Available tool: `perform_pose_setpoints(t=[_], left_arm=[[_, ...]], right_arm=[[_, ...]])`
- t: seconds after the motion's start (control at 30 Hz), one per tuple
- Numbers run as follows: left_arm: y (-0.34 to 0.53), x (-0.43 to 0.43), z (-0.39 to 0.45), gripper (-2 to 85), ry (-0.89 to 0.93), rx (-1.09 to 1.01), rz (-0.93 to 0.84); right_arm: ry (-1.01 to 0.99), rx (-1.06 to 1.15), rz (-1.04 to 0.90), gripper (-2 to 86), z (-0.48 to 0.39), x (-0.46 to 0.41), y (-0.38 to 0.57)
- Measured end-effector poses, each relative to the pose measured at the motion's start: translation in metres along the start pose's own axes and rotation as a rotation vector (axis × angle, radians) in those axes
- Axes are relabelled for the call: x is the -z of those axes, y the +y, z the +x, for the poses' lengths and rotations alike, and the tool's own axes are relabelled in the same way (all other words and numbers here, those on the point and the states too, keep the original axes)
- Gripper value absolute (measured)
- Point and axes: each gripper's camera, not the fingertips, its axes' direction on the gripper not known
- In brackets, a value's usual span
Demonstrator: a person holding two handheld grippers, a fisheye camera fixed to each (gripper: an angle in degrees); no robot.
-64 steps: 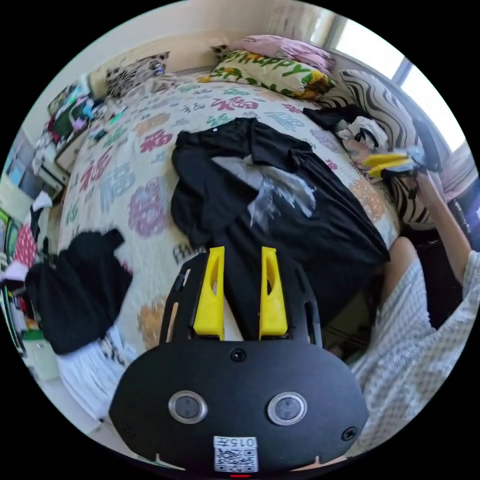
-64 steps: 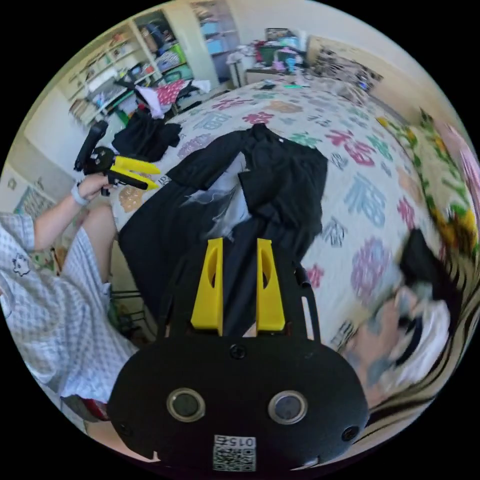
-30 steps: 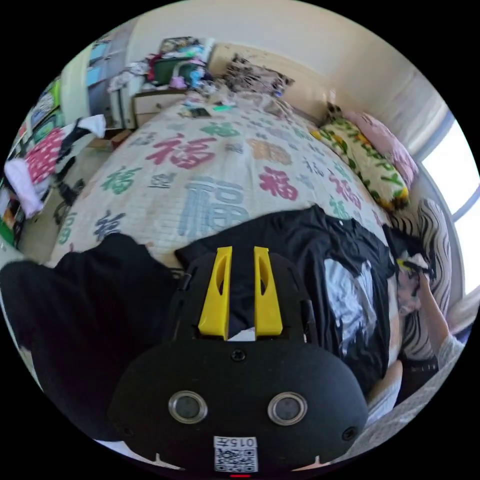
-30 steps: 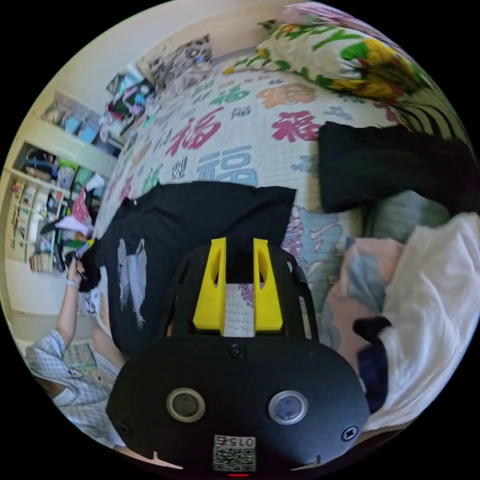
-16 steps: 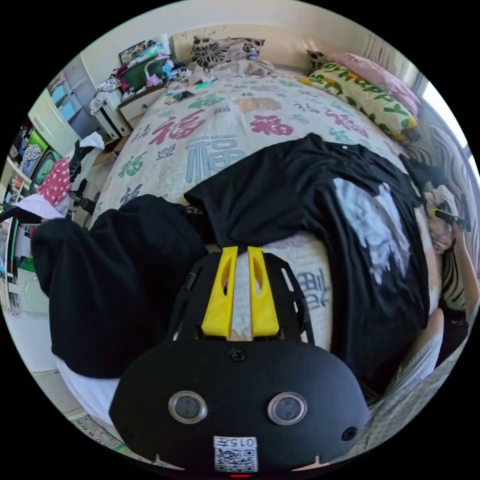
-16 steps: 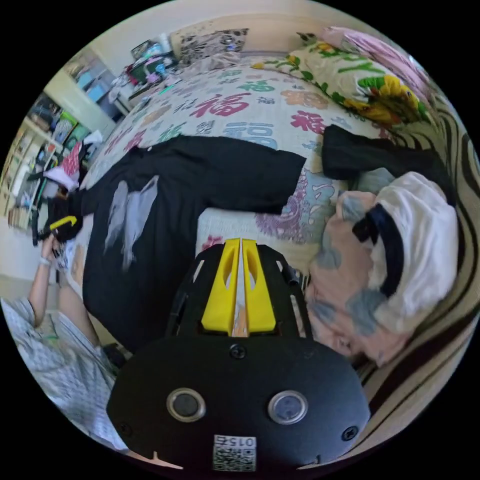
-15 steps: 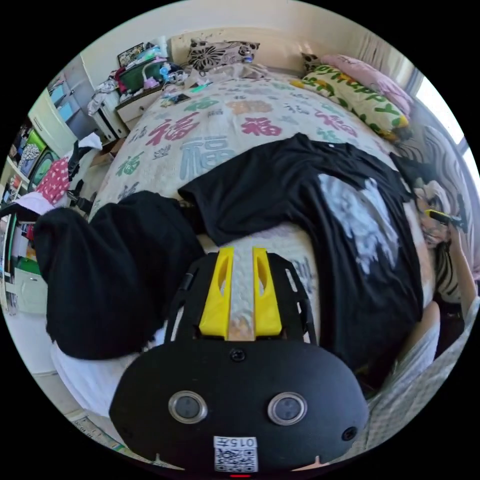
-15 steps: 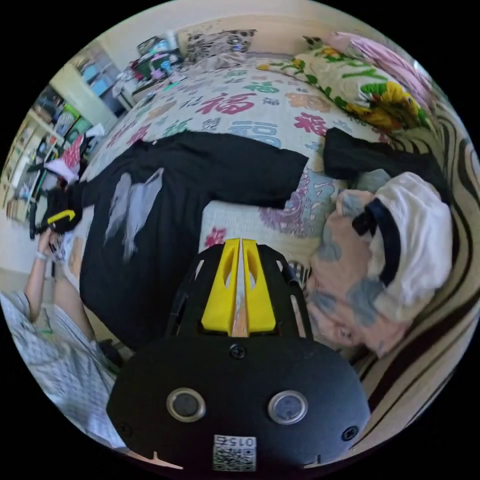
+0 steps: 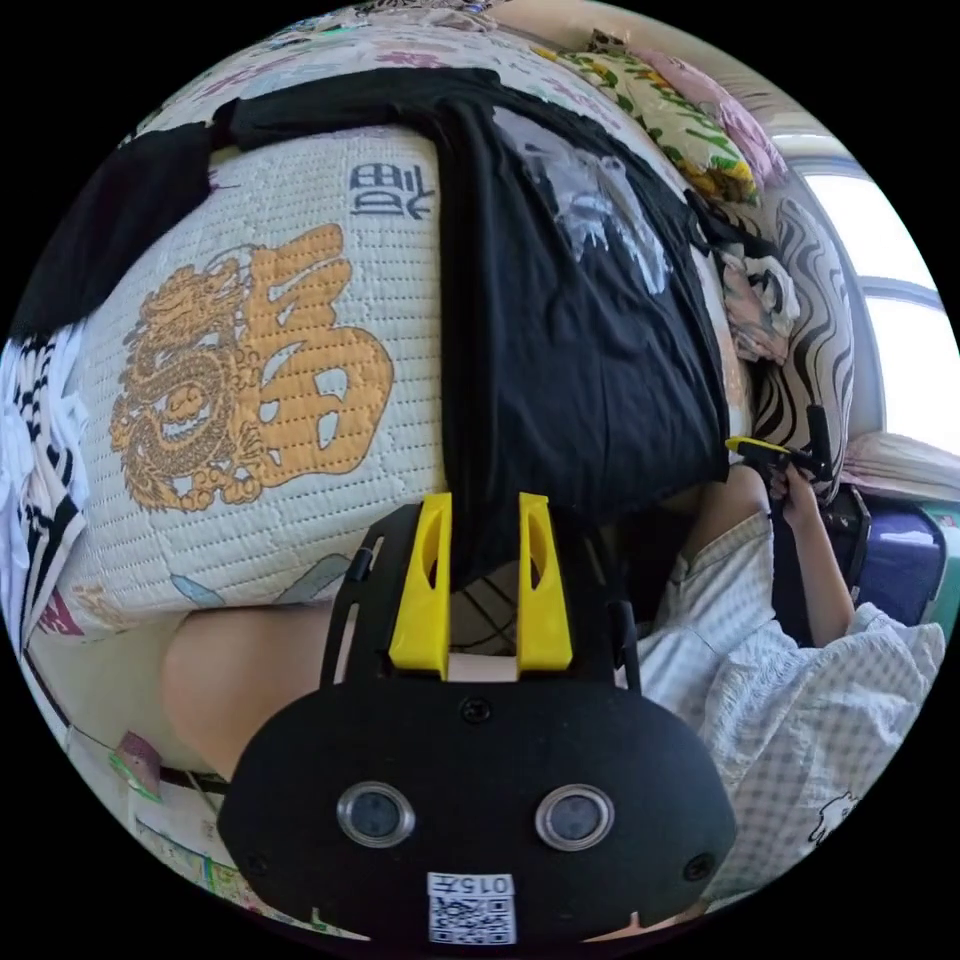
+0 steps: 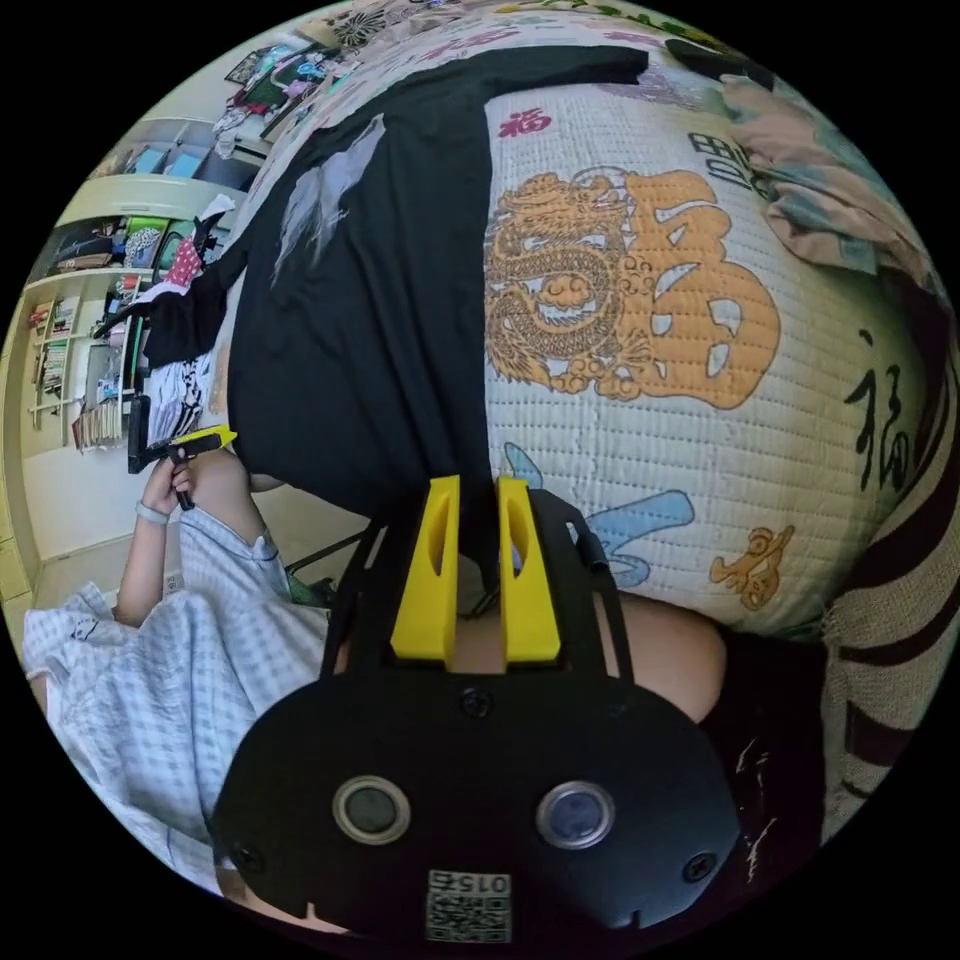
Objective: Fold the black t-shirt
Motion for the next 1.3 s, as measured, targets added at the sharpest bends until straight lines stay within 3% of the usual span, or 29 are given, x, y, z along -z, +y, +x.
perform_pose_setpoints(t=[0.1,0.3,0.67,0.83,1.0,1.2,1.3], left_arm=[[-0.015,-0.016,0.017,3.2,-0.137,-0.077,-0.047],[-0.02,-0.033,0.023,0.5,-0.088,-0.08,-0.03],[-0.06,-0.099,0.037,6.3,-0.185,-0.042,-0.146],[-0.072,-0.075,0.045,6.4,-0.336,-0.008,-0.066],[-0.169,-0.034,0.141,7.2,-0.257,-0.236,0.244],[-0.35,-0.072,0.297,7.1,-0.1,-0.55,0.367],[-0.441,-0.115,0.363,7.0,-0.071,-0.609,0.36]], right_arm=[[0.059,0.019,-0.034,2.6,-0.002,-0.003,-0.003],[0.153,0.077,-0.08,0.1,-0.004,0.005,0.005],[0.042,-0.024,-0.055,4.9,0.033,0.006,0.033],[0.099,-0.036,0.083,5.2,0.044,0.04,0.054],[0.053,0.016,0.305,5.4,0.046,0.079,0.038],[0.044,-0.014,0.554,6.6,0.064,0.103,-0.024],[-0.011,-0.062,0.625,6.9,0.08,0.107,-0.054]])
